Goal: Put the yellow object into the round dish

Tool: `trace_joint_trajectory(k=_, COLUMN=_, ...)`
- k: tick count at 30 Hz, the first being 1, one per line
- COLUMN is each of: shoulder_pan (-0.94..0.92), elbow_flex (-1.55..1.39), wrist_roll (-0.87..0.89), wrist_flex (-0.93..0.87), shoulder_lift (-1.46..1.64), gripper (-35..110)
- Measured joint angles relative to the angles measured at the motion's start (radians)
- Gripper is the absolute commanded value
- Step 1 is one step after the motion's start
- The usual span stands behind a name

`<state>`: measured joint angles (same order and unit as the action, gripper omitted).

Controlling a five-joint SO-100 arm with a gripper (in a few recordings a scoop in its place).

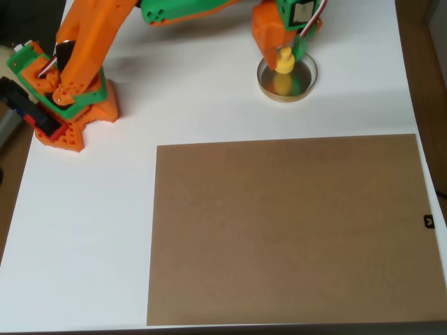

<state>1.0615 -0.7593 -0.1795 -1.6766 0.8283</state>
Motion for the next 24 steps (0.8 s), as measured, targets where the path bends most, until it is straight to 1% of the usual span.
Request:
trace_joint_trajectory(k=4, shoulder_pan=-0.003, elbow_flex=0.028, wrist_roll=0.0, wrist_flex=-0.023, shoulder_lift=0.0, gripper=19)
trace_joint_trajectory(k=11, shoulder_pan=-0.005, elbow_flex=0.028, wrist_roll=-0.009, wrist_flex=-0.037, shoulder_lift=0.0, gripper=22)
trace_joint_trajectory(k=19, shoulder_pan=-0.049, elbow_flex=0.02, wrist_roll=-0.034, wrist_flex=-0.075, shoulder_lift=0.009, gripper=22)
trace_joint_trajectory(k=24, shoulder_pan=-0.063, elbow_flex=-0.124, wrist_roll=-0.069, wrist_flex=-0.075, shoulder_lift=0.152, gripper=22)
